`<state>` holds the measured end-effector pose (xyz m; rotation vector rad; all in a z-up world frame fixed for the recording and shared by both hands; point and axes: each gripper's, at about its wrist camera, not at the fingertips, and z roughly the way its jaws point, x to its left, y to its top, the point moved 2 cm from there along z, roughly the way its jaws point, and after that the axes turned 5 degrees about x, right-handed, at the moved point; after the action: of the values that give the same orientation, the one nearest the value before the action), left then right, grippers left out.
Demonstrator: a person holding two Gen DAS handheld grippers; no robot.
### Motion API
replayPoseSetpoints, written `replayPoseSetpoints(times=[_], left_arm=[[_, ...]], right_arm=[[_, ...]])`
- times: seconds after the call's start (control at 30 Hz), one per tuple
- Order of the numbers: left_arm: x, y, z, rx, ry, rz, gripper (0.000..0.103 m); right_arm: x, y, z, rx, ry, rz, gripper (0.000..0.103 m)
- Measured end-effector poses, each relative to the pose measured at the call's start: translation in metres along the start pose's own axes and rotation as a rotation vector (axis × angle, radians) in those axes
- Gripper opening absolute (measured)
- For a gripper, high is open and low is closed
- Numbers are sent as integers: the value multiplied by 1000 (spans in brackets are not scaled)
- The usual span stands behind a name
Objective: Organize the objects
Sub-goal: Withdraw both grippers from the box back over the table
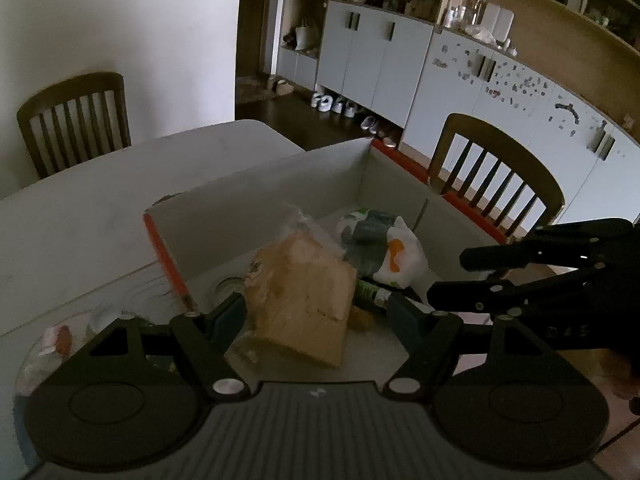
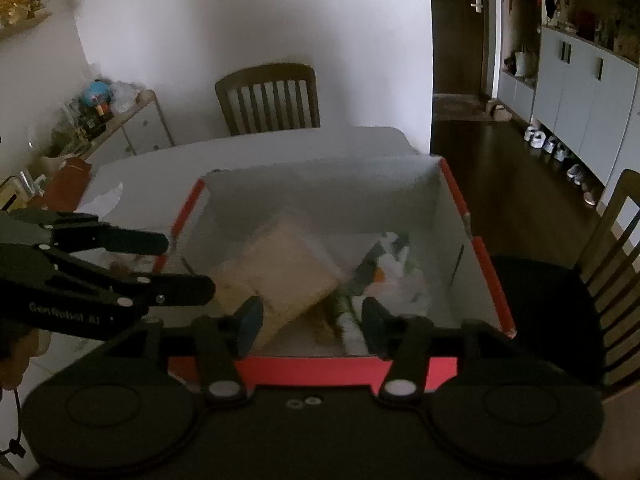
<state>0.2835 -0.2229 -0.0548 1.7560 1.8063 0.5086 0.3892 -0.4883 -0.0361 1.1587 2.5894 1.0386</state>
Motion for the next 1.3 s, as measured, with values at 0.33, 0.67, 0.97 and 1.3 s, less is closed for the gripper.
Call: replayPoseSetpoints(times=[0.33,0.67,0.97,1.3], left_arm=[[29,-23,-37,-37,-25,-10,79],[69,-52,-69,-48,-40,-14,82],[114,-81,-85,-49,-17,-53,92],[174,-101,-91,-57,45,-142,103]], right_arm=[[46,-2,-10,-33,-17,24,76],[101,-9,-5,-27,-30,31,86],[149,-14,7,-11,-29,22,87],[202,-18,34,44,-8,-41,87]])
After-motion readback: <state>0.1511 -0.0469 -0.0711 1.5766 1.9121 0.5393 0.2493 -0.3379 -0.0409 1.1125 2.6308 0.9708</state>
